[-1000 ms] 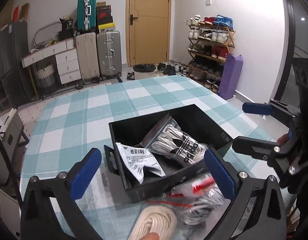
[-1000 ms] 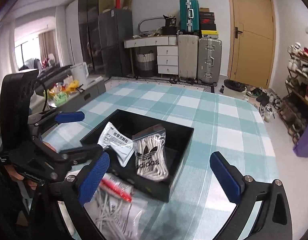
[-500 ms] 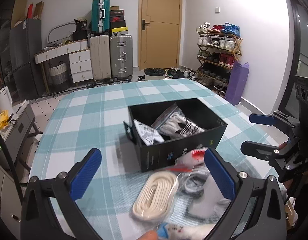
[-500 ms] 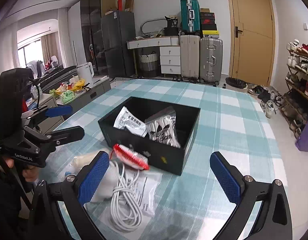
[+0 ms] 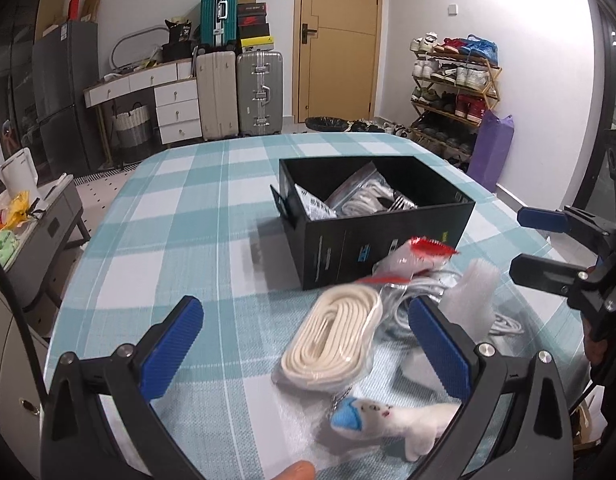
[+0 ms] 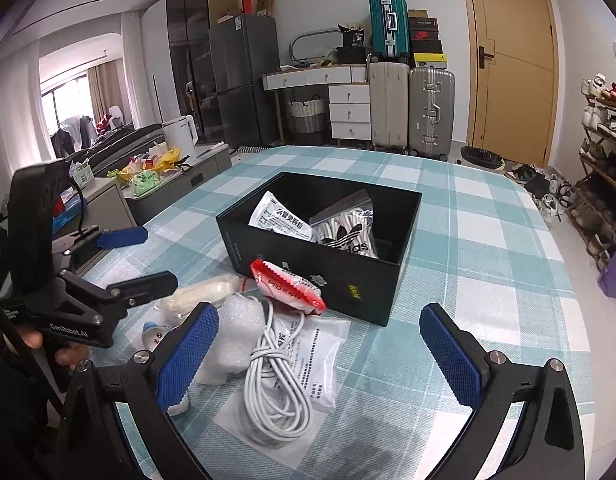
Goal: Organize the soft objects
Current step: 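Withdraw both tools from the box toward the remaining items, then grasp the white foam block with the right gripper while the left grasps the coiled rope bag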
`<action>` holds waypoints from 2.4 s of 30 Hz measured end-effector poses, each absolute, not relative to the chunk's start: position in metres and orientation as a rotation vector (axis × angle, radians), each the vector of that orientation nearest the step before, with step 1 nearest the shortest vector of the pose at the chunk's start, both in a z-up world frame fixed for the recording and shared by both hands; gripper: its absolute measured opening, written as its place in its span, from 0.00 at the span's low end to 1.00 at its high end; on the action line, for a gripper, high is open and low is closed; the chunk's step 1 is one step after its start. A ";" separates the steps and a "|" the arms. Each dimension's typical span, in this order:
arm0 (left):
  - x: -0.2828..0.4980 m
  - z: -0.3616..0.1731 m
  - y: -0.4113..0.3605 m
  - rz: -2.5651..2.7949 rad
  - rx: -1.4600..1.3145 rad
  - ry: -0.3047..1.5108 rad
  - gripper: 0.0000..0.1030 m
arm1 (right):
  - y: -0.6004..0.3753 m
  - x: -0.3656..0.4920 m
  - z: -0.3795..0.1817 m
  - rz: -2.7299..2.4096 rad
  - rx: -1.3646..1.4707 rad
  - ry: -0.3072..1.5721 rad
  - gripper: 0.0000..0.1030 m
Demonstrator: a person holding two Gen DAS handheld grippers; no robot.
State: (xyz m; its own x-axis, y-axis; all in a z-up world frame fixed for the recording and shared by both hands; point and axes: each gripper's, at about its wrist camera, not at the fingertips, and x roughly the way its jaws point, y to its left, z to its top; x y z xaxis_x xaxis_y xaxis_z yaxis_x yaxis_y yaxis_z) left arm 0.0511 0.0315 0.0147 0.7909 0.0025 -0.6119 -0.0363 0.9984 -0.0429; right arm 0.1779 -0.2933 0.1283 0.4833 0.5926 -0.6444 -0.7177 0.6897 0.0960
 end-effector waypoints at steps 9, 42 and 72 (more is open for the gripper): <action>0.049 0.003 0.033 0.024 -0.052 0.679 1.00 | -0.282 0.167 0.122 0.852 -0.216 0.714 0.99; 0.054 -0.010 0.042 -0.014 -0.122 0.735 1.00 | -0.248 0.161 0.100 0.986 -0.243 0.767 0.48; 0.081 -0.019 0.036 -0.078 -0.162 0.869 0.94 | -0.279 0.154 0.136 1.004 -0.184 0.652 0.27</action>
